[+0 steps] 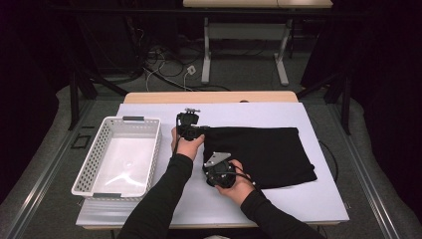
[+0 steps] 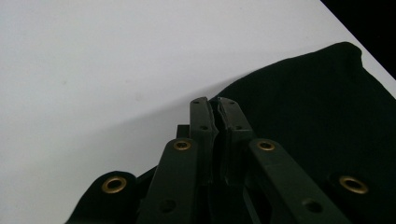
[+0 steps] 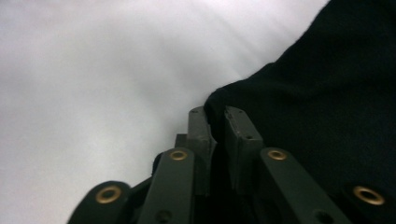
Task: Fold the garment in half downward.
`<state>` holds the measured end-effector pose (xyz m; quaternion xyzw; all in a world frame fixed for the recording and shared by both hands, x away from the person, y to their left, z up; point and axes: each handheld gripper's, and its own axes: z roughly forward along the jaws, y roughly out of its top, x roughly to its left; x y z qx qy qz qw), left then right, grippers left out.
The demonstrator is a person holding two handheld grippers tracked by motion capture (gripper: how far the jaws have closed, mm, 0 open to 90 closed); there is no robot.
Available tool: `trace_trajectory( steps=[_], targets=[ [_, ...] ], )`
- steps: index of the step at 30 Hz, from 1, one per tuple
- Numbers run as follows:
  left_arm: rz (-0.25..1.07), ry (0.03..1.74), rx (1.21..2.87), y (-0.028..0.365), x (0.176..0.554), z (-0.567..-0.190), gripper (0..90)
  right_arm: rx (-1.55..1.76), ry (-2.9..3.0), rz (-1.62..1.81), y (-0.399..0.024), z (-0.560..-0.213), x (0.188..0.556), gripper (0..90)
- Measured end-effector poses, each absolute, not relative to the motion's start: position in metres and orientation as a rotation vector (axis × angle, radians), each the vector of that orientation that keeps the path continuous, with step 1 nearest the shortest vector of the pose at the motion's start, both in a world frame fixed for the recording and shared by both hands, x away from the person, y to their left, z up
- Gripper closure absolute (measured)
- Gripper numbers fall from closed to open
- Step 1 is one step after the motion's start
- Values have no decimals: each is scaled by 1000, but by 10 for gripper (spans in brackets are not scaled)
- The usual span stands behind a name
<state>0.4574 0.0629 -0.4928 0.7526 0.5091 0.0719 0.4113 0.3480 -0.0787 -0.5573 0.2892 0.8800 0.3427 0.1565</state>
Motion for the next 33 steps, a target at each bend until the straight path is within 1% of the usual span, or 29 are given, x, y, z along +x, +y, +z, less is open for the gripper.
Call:
trace_trajectory(
  steps=[4,10,21,33],
  targets=[
    [187,1281,1892,63,457,-492,856,866,2529,999,-81,-556,351,846],
    [192,1283,1894,65,458,-491,856,872,2541,1047,-82,-551,349,852],
    [232,1281,1891,67,458,-484,856,861,2537,1168,-86,-527,343,854],
    [263,1284,1866,76,459,-471,857,822,2539,1288,-79,-502,335,854]
  ],
)
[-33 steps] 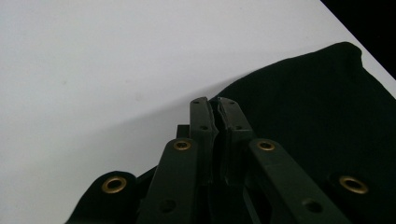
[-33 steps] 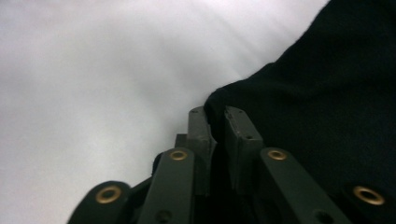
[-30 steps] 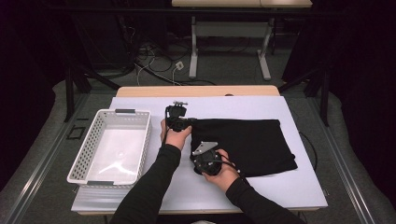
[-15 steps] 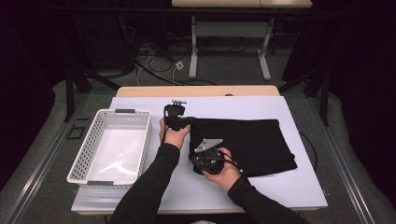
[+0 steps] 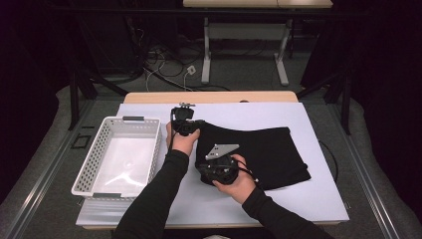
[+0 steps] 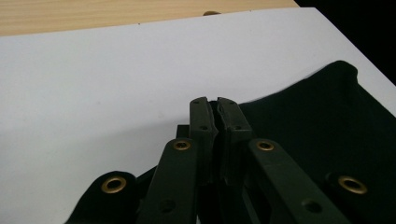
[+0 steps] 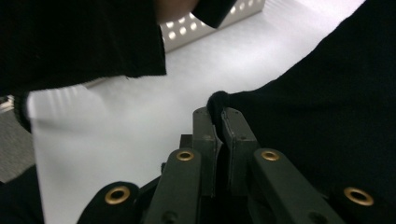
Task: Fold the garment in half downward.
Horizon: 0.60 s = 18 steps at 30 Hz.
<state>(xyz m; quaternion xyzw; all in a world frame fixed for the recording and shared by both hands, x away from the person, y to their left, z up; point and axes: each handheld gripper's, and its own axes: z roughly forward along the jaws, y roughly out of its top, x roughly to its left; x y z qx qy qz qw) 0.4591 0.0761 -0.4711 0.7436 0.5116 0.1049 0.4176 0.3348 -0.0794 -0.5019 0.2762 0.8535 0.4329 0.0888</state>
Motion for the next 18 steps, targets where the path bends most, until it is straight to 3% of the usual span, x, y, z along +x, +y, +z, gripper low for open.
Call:
trace_trajectory(
  steps=[18],
  targets=[
    [303,1277,1829,95,455,-443,857,828,2527,1443,-67,-477,337,854]
  ],
)
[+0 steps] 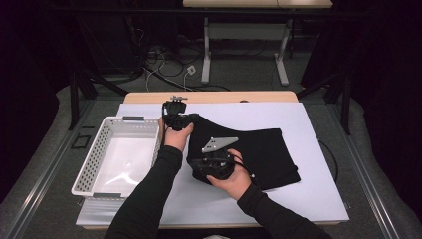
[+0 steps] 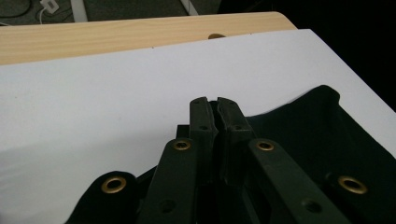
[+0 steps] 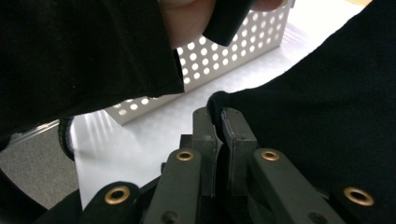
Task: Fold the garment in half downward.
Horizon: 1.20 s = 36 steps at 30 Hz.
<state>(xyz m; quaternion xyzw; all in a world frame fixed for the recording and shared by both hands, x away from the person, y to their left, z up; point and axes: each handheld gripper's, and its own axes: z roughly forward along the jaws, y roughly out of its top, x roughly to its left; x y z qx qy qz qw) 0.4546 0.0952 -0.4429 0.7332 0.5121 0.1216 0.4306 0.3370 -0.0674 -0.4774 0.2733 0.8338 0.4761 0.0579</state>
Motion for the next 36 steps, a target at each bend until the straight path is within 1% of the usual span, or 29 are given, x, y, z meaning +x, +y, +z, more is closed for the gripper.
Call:
trace_trajectory(
  steps=[17,36],
  targets=[
    [337,1305,1778,118,452,-424,857,783,2533,1494,-48,-456,341,853],
    [353,1332,1751,140,452,-415,858,746,2534,1511,-29,-445,343,853]
  ],
)
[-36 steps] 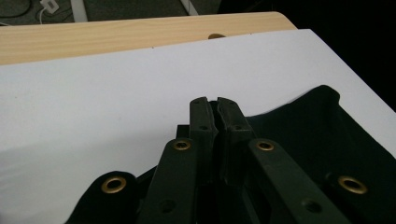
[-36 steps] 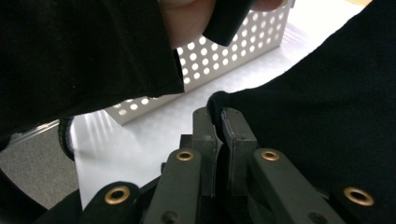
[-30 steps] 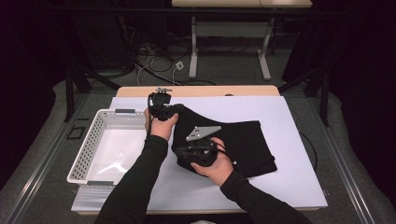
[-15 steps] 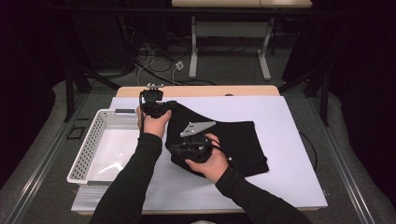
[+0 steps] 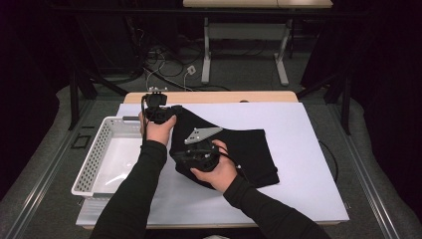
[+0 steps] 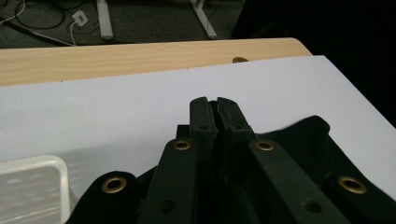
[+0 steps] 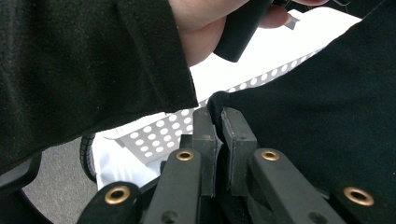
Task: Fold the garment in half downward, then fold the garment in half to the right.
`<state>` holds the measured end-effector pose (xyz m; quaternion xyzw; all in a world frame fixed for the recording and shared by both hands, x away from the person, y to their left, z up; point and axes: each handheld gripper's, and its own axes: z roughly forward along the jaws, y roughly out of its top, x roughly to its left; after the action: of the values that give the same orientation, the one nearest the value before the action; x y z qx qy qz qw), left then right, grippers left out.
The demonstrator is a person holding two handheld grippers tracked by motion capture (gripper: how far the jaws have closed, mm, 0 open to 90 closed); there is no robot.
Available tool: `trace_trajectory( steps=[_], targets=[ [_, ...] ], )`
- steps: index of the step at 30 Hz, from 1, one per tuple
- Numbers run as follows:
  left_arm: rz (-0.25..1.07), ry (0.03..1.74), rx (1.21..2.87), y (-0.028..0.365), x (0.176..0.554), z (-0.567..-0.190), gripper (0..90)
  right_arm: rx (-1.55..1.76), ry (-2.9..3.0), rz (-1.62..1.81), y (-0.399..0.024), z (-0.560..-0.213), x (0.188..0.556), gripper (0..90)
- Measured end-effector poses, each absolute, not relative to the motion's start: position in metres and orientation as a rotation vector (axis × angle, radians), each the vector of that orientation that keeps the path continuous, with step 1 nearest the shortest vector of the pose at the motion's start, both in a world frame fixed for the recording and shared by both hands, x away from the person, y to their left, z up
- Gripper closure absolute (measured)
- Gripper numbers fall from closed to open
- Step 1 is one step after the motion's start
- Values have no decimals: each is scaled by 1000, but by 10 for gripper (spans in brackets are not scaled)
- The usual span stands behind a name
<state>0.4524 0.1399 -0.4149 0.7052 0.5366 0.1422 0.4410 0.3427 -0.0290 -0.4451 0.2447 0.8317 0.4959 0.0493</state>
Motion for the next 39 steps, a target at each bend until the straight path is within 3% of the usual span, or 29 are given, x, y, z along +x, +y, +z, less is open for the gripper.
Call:
trace_trajectory(
  steps=[39],
  targets=[
    [444,1356,1694,182,442,-381,859,653,2529,1577,10,-414,344,853]
  ],
)
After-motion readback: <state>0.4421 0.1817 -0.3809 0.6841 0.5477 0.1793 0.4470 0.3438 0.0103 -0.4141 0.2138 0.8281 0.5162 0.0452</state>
